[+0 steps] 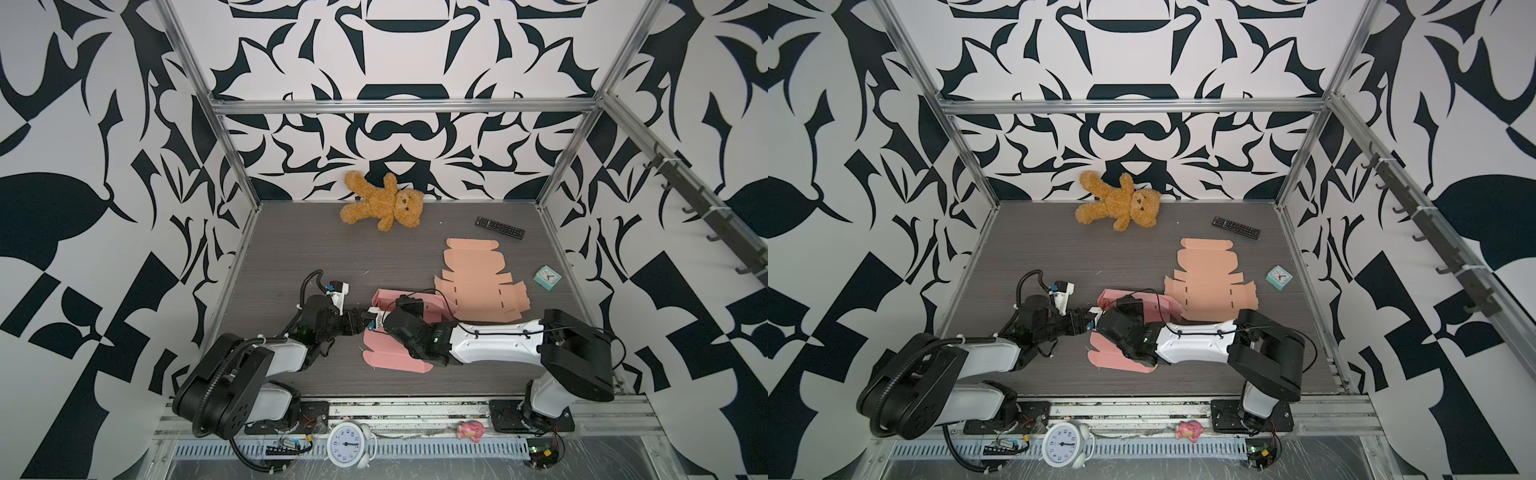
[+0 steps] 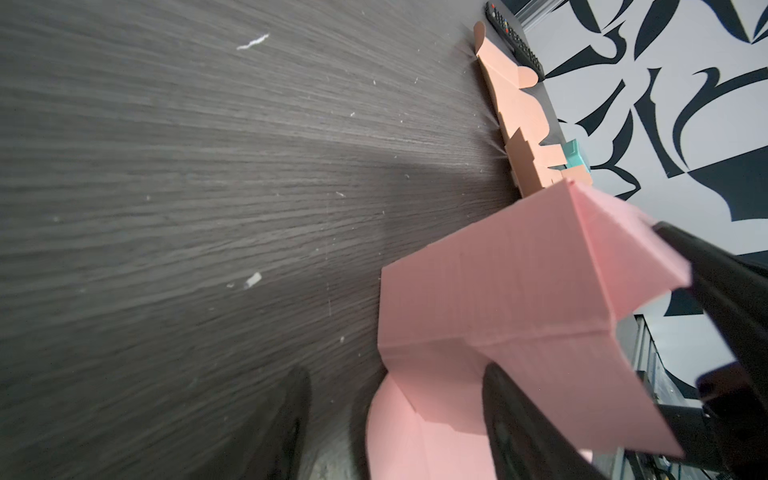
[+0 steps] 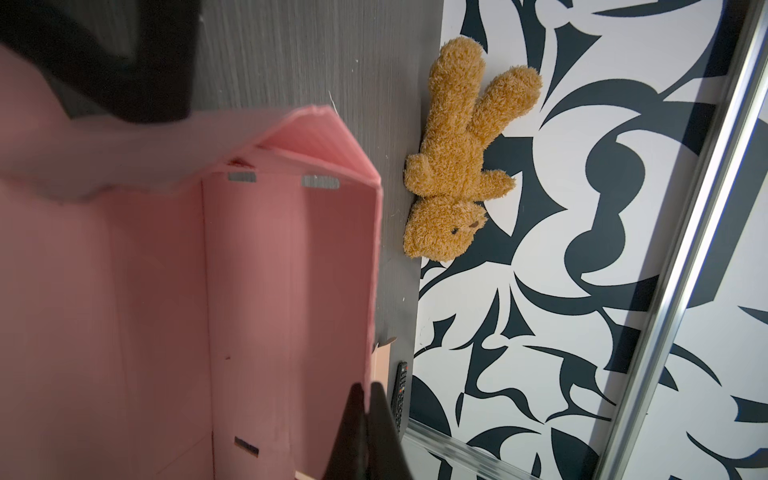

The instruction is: Fold the paper box

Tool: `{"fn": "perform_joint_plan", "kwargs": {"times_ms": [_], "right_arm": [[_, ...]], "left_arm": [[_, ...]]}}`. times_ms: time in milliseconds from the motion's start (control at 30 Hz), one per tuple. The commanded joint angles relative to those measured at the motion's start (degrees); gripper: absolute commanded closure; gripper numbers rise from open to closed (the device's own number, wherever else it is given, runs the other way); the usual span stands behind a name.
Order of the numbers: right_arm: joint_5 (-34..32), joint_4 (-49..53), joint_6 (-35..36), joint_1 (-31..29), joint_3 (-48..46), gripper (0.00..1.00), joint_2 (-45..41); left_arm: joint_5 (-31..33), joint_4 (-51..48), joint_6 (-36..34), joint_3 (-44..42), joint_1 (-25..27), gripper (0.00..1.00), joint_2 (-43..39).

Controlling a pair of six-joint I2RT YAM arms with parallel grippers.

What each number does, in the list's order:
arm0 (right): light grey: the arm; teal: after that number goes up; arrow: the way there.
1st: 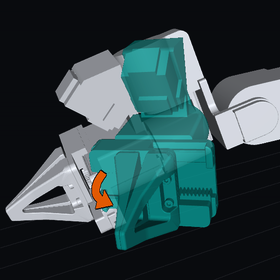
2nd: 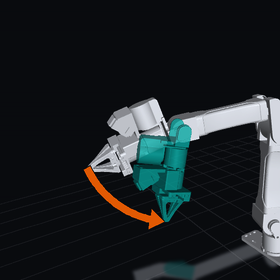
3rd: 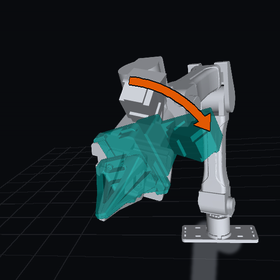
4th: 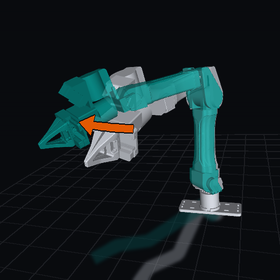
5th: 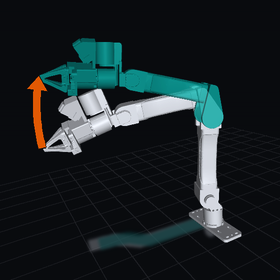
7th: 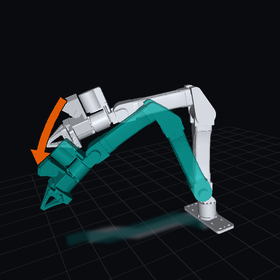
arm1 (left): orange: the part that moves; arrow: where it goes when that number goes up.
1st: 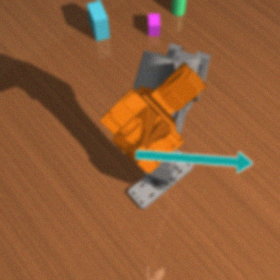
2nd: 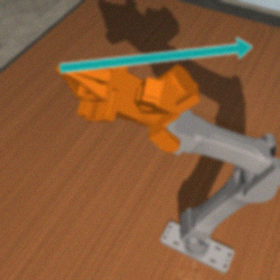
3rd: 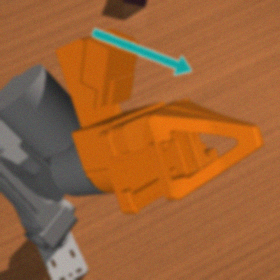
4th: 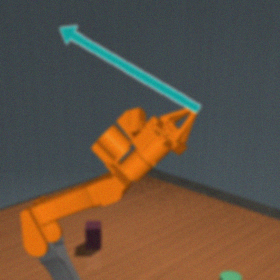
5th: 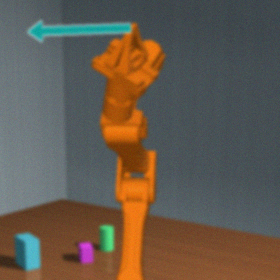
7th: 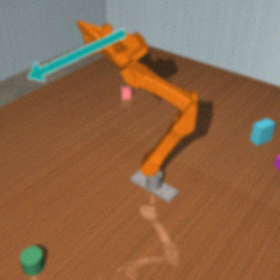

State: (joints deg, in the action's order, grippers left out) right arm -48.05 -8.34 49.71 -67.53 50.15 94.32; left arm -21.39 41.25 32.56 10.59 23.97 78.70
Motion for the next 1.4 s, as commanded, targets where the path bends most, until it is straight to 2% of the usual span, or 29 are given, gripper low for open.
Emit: {"fn": "perform_joint_plan", "kwargs": {"times_ms": [0, 300, 667, 800, 1367], "right_arm": [[0.22, -2.16, -0.52, -0.24, -0.8, 1.0, -0.6], [0.93, -1.94, -0.76, -0.25, -0.87, 1.0, -1.16], [2.07, 0.84, -2.51, -0.56, -0.25, 1.0, -2.55], [2.19, 2.01, -2.99, -0.91, 0.08, 1.0, -2.96], [2.3, 2.64, -3.92, -1.12, -0.03, 1.0, -3.37]], "left_arm": [[-1.37, 6.25, -0.87, -1.01, 0.99, 0.31, 2.05], [1.63, 9.75, -5.27, -2.34, 6.3, 0.31, 0.95], [5.84, 10.03, -10.8, -0.18, 7.37, 0.32, 1.69], [5.73, 10.93, -11.8, 0.14, 7.75, 0.37, 1.25], [4.9, 14.4, -11.8, -2.64, 7.75, 0.42, -0.91]]}}
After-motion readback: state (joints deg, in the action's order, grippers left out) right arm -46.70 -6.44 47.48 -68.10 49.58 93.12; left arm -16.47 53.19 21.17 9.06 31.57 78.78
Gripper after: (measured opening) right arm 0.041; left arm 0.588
